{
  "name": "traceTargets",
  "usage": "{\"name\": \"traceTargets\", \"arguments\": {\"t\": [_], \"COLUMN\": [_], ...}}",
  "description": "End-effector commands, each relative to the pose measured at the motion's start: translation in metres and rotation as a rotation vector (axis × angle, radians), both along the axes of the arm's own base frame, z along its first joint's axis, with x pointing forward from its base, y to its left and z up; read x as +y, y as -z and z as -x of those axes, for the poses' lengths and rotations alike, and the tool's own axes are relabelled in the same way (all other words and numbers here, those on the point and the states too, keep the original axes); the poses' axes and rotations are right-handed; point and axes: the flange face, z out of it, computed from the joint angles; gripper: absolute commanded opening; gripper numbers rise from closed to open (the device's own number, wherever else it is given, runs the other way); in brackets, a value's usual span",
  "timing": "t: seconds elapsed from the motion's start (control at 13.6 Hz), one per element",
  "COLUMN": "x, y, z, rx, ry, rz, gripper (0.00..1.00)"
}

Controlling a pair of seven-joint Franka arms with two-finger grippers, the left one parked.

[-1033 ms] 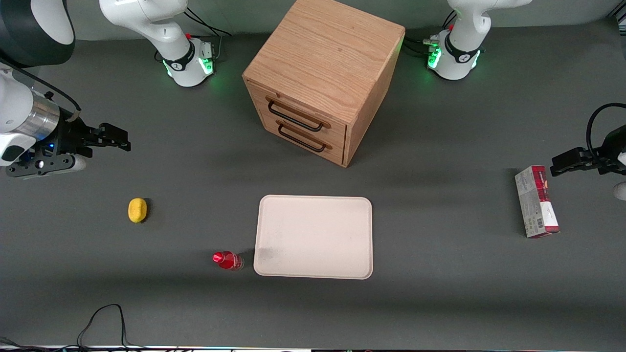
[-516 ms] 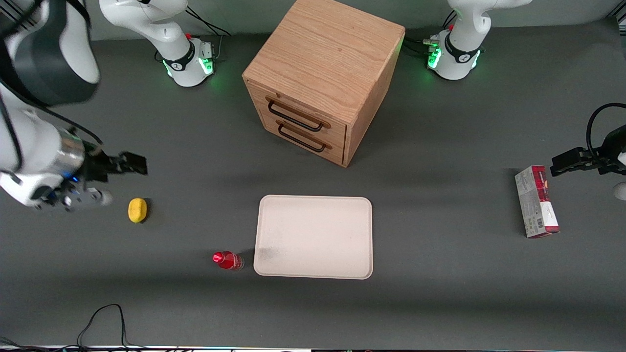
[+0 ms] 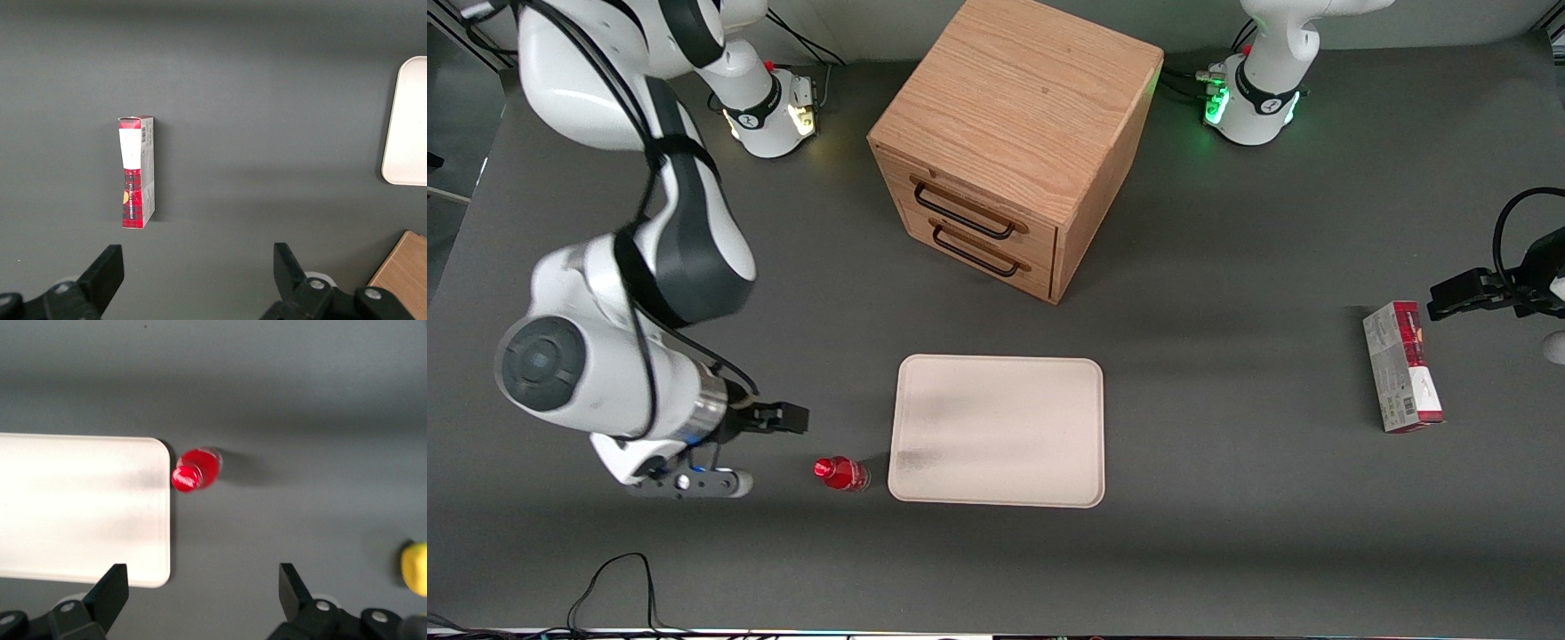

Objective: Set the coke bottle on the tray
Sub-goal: 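Move the open right gripper down to the red Coca-Cola bottle, then close the right gripper around the bottle's cap end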

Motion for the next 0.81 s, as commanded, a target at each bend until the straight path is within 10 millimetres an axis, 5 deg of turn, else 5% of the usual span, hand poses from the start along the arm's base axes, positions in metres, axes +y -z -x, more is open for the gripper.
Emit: {"name": "traceTargets", "arguments": {"t": [0.0, 0.52, 0.74], "x": [0.006, 0.030, 0.031], "y": [0.004, 0.099, 0.114], "z": [-0.008, -0.024, -0.028], "rx": [-0.023, -0.032, -0.057], "ry": [0.026, 0.014, 0.010], "rz": [-0.018, 0.005, 0.012], "gripper": [1.00, 0.99, 0.98]}}
